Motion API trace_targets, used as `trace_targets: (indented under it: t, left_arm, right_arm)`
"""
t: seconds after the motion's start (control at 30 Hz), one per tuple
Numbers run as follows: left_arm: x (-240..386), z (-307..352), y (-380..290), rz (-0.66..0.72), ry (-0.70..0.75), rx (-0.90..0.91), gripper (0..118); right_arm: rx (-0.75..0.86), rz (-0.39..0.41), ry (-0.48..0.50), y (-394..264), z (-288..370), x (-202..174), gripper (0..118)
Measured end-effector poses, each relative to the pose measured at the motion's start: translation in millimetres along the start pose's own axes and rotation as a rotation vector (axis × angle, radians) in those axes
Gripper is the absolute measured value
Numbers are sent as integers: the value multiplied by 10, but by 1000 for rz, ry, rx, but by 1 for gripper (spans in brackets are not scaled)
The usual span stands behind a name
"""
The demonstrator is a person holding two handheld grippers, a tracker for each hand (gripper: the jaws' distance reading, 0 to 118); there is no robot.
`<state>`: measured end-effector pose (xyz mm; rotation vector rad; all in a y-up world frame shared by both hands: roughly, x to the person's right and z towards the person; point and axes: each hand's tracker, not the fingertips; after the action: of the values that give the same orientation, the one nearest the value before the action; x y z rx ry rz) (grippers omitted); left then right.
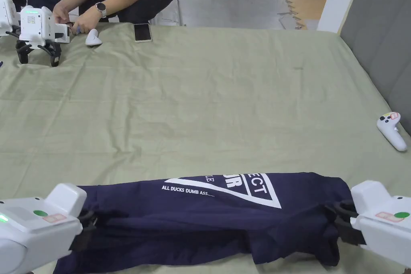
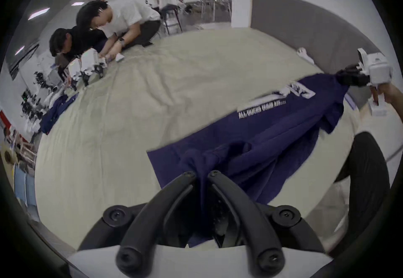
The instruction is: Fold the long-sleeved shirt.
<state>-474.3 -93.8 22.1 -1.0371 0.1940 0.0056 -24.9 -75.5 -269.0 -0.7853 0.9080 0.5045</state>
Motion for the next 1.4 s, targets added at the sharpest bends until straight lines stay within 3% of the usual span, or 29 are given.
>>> trace_targets:
  t: [0.13,0.3,0.33,0.37,0.4,0.43,0.47,0.5,0.57,0.73,0.8,0.9,0.97,1.0,1.1,1.17,1.27,1.3,1.33,1.4]
  left_arm:
    - [283,-253,-181,-118,28,-66,7]
    - [374,-331,-165,-76,22,-114,8]
    - [355,-278,-153,-71,9,-121,15]
    - [313,-173,-155,-70,-62,-104,31]
    - [287,-74,-131,-48,-95,-55,60]
    - [235,87,-65,3,-97,-15,97]
    - [174,229,2,77,-107,-23,111]
    - [122,369,54,132,-119,4,109]
    - [-20,777,179,195,-148,115,102]
    - [42,1598,625,300,56,498,102]
    - [200,1704,774,349,109,592,103]
    - [462,1737,904,421,204,701,101]
    - [602,1668,937,479,240,733,98]
    - [678,1659,932,500,247,746,96]
    - [906,1588,885,485,255,753,88]
    - [1019,1506,807,453,303,748,64]
    - [973,1366,706,464,268,671,42]
    - [905,1346,682,473,214,645,16]
    - [822,1315,652,486,181,633,3]
    - [558,1260,583,487,115,579,2]
  right_arm:
    - [-52,28,-13,-250,-224,-87,5]
    - [-27,39,-39,-257,-216,-157,5]
    - [-35,41,-39,-199,-172,-123,7]
    - [-47,37,-43,-145,-69,-120,16]
    - [-44,29,-37,-82,26,-83,37]
    - [5,4,0,4,165,-51,72]
    - [50,-16,27,84,290,-6,92]
    - [83,-34,26,156,394,23,102]
    - [179,-43,-6,424,695,22,103]
    - [436,-95,-48,1040,1352,-219,103]
    - [550,-109,-135,1158,1493,-442,103]
    - [661,-168,-192,1190,1535,-756,103]
    - [682,-194,-275,1161,1496,-983,103]
    - [668,-203,-271,1144,1454,-1073,101]
    - [628,-214,-221,1039,1265,-1226,82]
    - [613,-209,-186,957,1170,-1309,53]
    - [572,-239,-183,860,1064,-1388,33]
    - [555,-242,-144,854,1039,-1398,13]
    - [534,-226,-116,851,1013,-1407,0]
    - [540,-196,-140,833,1022,-1432,0]
